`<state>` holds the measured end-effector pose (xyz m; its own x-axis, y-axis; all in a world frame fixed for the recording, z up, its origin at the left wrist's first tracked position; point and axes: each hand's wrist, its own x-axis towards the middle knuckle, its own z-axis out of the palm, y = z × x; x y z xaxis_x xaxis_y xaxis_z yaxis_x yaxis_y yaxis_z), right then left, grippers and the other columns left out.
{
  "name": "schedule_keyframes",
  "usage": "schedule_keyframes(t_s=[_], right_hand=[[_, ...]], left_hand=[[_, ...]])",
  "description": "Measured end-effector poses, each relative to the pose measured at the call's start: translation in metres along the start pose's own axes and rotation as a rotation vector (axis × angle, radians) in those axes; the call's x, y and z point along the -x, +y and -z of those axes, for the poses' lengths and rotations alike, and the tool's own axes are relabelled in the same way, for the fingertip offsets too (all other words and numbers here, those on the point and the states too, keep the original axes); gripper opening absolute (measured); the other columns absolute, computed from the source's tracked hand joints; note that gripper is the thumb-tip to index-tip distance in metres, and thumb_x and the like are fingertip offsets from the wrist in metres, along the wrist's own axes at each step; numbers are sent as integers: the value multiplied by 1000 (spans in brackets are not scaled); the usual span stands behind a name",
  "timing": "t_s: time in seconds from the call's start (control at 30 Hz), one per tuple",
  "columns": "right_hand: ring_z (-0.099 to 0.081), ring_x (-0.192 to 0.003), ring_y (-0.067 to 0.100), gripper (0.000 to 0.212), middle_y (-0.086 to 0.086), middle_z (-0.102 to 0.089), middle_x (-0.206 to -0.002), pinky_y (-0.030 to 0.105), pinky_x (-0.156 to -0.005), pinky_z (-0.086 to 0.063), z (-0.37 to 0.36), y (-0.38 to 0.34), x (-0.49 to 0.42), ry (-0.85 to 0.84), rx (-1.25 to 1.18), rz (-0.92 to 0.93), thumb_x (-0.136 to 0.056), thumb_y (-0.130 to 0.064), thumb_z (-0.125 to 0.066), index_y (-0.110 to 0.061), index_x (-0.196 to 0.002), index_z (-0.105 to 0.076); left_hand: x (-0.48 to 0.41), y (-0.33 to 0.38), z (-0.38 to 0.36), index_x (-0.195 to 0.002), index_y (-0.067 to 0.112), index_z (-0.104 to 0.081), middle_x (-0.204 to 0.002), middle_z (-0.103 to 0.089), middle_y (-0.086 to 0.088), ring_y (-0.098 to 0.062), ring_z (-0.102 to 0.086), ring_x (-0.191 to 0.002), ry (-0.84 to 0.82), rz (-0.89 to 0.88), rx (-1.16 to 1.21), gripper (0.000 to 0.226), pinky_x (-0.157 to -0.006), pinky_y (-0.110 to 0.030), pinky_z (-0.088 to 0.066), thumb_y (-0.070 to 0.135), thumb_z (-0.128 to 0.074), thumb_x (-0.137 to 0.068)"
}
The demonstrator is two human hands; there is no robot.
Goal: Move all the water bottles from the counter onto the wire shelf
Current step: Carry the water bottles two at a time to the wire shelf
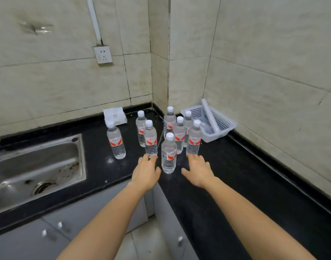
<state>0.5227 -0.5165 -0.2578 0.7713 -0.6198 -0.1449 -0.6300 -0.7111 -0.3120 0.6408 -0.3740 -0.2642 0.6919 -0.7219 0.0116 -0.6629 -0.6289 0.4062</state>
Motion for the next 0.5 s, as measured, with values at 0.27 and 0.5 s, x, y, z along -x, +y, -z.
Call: schedule_keyframes(t_s=[0.27, 0.5], right_hand=[[-30, -140, 33, 75, 13, -32, -151, 53, -110, -32, -4, -38, -83, 118, 3, -1, -94, -36, -55, -19, -153, -12], [-36, -135, 29, 68, 10, -40, -147, 47, -111, -31, -6, -42, -121, 144, 188, 70, -97, -42, -45, -22, -154, -14]], left_hand=[[-105, -45, 16, -142, 9, -33, -151, -26, -16, -34, -30, -135, -24, 3, 0, 53, -107, -44, -34, 23, -47, -93], [-187, -61, 25, -150, 14, -10, -155, -21, -15, -34, -29, -137, -6, -100, 99, 68, -105, -48, -38, 26, -48, -95]])
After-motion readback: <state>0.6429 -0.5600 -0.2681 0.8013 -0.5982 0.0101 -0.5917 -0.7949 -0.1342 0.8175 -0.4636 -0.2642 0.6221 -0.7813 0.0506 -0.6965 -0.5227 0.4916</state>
